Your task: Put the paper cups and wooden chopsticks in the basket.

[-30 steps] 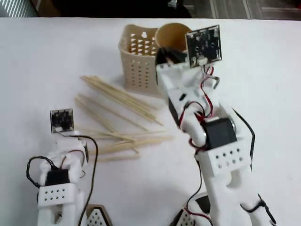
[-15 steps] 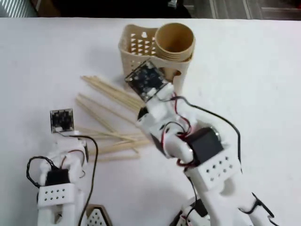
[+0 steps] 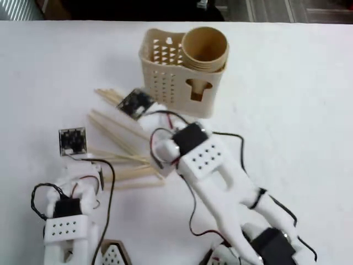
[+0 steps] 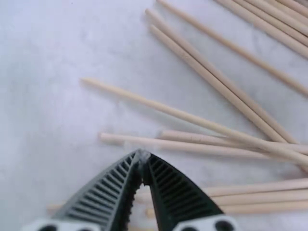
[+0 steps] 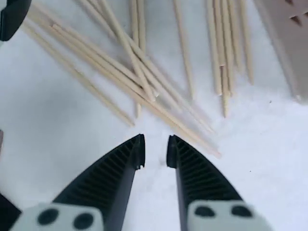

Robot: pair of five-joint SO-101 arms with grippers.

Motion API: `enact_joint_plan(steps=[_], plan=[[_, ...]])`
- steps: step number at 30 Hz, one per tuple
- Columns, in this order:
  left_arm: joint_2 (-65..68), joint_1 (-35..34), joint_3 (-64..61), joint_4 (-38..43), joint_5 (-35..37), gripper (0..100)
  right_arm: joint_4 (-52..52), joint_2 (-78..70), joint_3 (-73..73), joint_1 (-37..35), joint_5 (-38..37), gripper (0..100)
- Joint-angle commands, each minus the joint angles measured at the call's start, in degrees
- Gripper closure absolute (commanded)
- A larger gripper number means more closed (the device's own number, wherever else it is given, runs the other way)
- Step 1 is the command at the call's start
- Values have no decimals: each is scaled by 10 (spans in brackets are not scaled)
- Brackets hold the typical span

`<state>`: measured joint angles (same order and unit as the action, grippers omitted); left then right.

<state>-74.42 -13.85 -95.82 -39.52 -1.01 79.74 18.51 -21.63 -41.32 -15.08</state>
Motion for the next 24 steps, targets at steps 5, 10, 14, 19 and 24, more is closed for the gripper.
enact_joint_plan(steps=[5,10,14,19,24], plan=[[-16,6,2,11,0,975,-8,-61,25,-18,-6,818],[-16,6,2,11,0,975,-47,-120,25,-15,-7,798],[-16,6,2,11,0,975,-71,-149,27,0,-9,789],[-16,6,2,11,0,975,-104,-190,27,14,-52,792],[-16,6,2,11,0,975,-159,-240,28,41,-56,793]])
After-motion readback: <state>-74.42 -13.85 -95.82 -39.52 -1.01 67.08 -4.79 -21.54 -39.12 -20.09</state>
